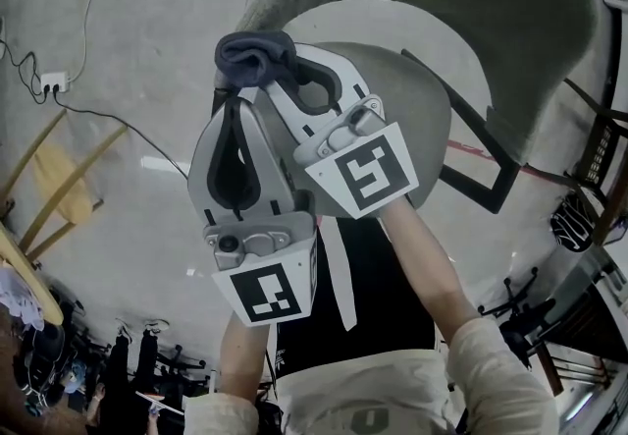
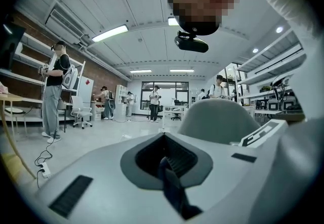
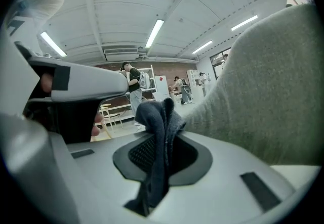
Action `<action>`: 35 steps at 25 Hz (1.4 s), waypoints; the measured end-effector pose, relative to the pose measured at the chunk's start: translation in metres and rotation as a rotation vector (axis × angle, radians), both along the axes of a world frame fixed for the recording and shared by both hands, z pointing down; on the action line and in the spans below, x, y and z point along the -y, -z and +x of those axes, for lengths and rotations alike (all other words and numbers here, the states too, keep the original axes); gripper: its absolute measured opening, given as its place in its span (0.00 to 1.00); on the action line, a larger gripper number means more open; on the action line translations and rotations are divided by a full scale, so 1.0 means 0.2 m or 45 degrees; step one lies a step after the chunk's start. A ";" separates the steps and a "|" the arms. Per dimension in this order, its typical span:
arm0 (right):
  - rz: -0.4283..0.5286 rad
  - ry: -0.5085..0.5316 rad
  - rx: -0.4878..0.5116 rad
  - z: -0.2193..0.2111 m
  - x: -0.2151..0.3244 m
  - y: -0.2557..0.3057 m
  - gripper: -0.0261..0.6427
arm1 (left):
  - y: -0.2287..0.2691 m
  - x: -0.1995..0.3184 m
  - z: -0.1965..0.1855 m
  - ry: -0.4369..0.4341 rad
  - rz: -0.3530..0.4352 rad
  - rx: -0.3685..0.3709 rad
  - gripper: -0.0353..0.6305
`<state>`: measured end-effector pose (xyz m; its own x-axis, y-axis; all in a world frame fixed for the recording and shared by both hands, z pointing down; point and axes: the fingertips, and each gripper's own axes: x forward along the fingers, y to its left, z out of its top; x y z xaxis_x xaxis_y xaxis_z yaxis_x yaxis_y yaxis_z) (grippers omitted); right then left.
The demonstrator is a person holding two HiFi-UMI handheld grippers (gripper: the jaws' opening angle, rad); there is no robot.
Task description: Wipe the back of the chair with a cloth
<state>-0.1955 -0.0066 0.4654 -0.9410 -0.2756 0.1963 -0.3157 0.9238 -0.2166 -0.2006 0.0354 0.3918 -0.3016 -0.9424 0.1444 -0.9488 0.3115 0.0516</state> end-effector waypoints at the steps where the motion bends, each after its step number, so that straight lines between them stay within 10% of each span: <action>1: 0.002 -0.016 0.001 0.00 0.02 0.00 0.13 | 0.00 0.01 0.00 -0.006 0.001 0.001 0.08; 19: 0.054 -0.559 -0.087 0.36 0.56 -0.04 0.13 | -0.02 0.15 0.08 -0.132 -0.024 0.023 0.08; 35: -0.054 -1.315 -0.154 1.18 0.80 -0.11 0.13 | -0.07 0.38 0.41 -0.433 -0.048 0.025 0.08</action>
<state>0.0400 -0.1667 0.4871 -0.2238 -0.9266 0.3021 -0.9705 0.1834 -0.1565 -0.1190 -0.0400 0.4052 0.0261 -0.9837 0.1780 -0.9994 -0.0217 0.0265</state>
